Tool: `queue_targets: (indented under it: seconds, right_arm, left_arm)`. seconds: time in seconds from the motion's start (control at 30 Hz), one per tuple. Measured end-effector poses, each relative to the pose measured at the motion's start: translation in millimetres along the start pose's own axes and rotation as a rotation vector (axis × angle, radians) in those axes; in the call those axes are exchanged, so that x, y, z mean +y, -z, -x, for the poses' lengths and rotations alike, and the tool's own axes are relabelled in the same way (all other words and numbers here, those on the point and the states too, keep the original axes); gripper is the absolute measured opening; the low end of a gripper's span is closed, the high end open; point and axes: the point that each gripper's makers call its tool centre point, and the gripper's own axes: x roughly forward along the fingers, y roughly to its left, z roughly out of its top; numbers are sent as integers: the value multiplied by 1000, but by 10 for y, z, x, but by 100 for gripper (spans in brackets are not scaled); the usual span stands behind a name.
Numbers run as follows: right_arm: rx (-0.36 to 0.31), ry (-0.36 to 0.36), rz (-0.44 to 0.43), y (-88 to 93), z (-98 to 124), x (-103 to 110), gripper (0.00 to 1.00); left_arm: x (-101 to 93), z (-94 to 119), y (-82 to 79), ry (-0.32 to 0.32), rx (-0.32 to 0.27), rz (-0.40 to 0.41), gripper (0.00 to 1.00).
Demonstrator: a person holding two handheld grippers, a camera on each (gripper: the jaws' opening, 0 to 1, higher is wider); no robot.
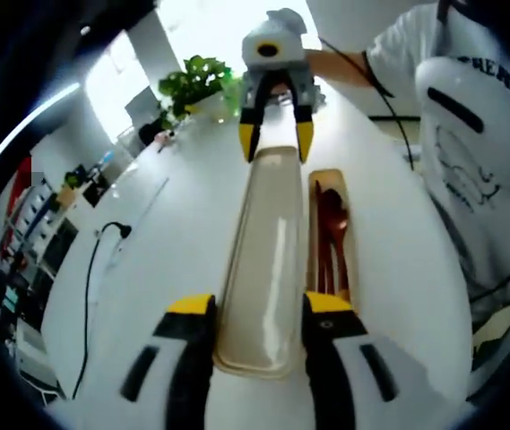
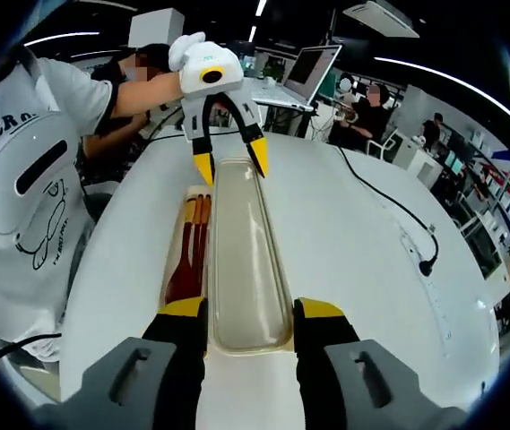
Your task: Arrange the utensils inside the cutlery case until each visible utensil rests in its matching compartment.
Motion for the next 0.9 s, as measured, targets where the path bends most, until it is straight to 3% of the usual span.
queue_targets:
  seconds: [0.57,0.9]
  right_arm:
    - [-4,21,-5,86,103,205,38]
    - [1,0,-40,210,-5,347,39]
  left_arm:
    - [-136,44,-84,-13,-29,-25,39]
    - [-304,-63,42,24,-4,-7,39]
